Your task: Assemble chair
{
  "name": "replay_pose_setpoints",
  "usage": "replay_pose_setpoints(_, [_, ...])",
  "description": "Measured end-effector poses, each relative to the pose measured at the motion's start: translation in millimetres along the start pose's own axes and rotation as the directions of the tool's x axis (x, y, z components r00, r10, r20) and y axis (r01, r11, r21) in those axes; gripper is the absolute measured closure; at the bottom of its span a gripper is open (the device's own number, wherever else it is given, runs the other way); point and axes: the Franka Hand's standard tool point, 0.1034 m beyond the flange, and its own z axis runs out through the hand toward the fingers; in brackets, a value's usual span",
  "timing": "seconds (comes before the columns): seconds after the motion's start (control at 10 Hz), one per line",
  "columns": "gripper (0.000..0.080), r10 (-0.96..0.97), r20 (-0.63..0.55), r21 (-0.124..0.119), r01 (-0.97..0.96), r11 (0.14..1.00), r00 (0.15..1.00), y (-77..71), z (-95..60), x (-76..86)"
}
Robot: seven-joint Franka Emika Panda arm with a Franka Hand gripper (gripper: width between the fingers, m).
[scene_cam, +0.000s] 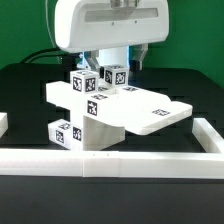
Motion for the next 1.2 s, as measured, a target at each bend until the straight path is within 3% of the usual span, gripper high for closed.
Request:
replay_pose_setpoints(0.2, [0.0388,0.002,0.0,0.0,-0.002,1.0,1.0,0.0,0.2,-0.1])
replay_pose_setpoints(0.3, [0.0388,0.006,0.0,0.0,-0.006,1.0,1.0,0.0,0.3,-0.1])
replay_pose_setpoints(0.4, [0.0515,0.032,0.0,0.0,-0.032,0.999,0.999,0.0,0.3,-0.1])
replay_pose_setpoints(0.9, [0.0515,0.302,-0.001,0.001,-0.302,0.953,0.953,0.0,0.3,0.1])
replay_pose_setpoints(1.2, [0.0515,0.491,-0.001,0.002,-0.491,0.871,0.871,0.0,0.2,0.3])
